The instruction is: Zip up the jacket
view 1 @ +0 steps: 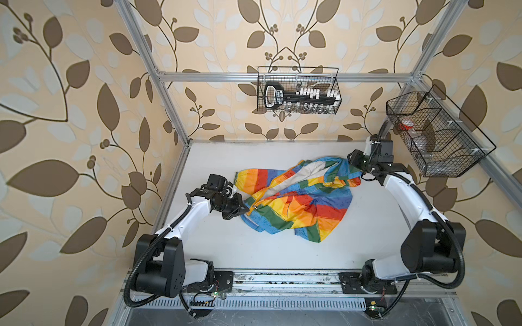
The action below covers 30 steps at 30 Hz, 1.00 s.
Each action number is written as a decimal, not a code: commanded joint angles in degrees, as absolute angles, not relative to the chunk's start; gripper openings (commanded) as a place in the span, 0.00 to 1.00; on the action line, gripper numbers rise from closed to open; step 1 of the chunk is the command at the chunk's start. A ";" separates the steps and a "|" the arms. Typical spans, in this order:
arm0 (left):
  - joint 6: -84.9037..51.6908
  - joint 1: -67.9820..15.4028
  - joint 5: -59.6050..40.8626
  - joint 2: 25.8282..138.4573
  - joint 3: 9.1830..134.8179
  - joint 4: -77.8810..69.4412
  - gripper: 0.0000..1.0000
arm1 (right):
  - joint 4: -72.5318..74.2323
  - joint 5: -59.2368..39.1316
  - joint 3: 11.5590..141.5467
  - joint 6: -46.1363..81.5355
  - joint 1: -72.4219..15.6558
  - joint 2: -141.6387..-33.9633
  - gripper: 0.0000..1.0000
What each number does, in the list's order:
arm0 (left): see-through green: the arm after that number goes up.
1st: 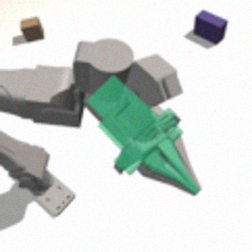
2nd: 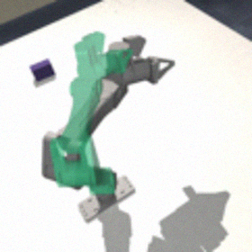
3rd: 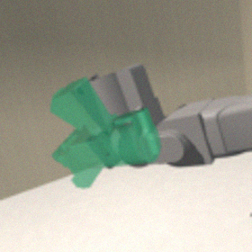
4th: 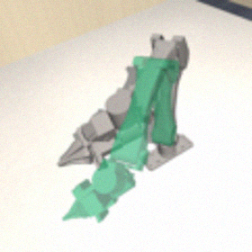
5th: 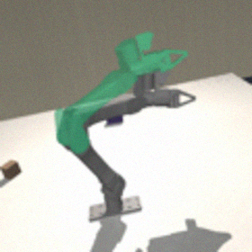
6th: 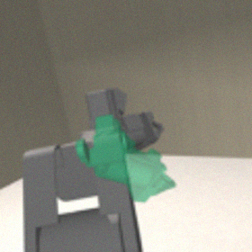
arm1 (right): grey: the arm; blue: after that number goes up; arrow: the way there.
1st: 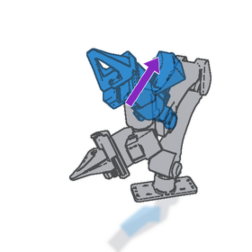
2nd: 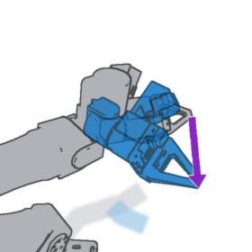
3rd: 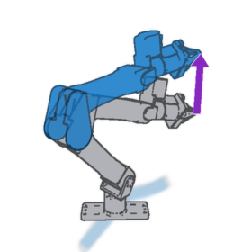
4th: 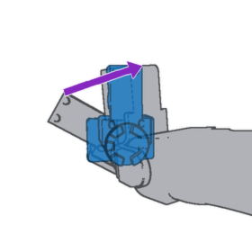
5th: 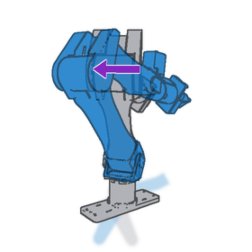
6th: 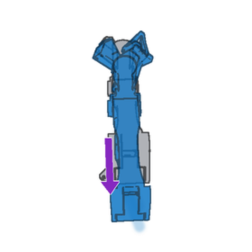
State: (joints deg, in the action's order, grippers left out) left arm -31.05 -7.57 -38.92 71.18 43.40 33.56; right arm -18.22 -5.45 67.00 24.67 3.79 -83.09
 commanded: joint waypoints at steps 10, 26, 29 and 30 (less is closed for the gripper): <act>-36.09 -10.72 -41.76 63.94 37.89 29.82 0.00 | -11.17 -9.00 61.54 28.88 -1.09 -99.41 0.40; -36.65 -10.98 -41.15 63.37 37.57 30.08 0.00 | -4.06 -15.39 61.81 34.28 1.74 -102.67 0.00; -36.78 -12.39 -39.87 63.11 37.52 30.27 0.00 | -4.88 -17.49 61.62 34.74 3.56 -97.98 0.00; -36.91 -13.11 -39.50 63.15 37.53 30.33 0.00 | -6.11 -17.49 62.47 34.43 4.05 -96.41 0.00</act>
State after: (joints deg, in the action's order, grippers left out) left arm -36.45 -11.55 -39.88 64.49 38.09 30.15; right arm -6.09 -14.72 60.62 33.71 2.76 -101.71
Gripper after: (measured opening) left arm 0.048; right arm 0.050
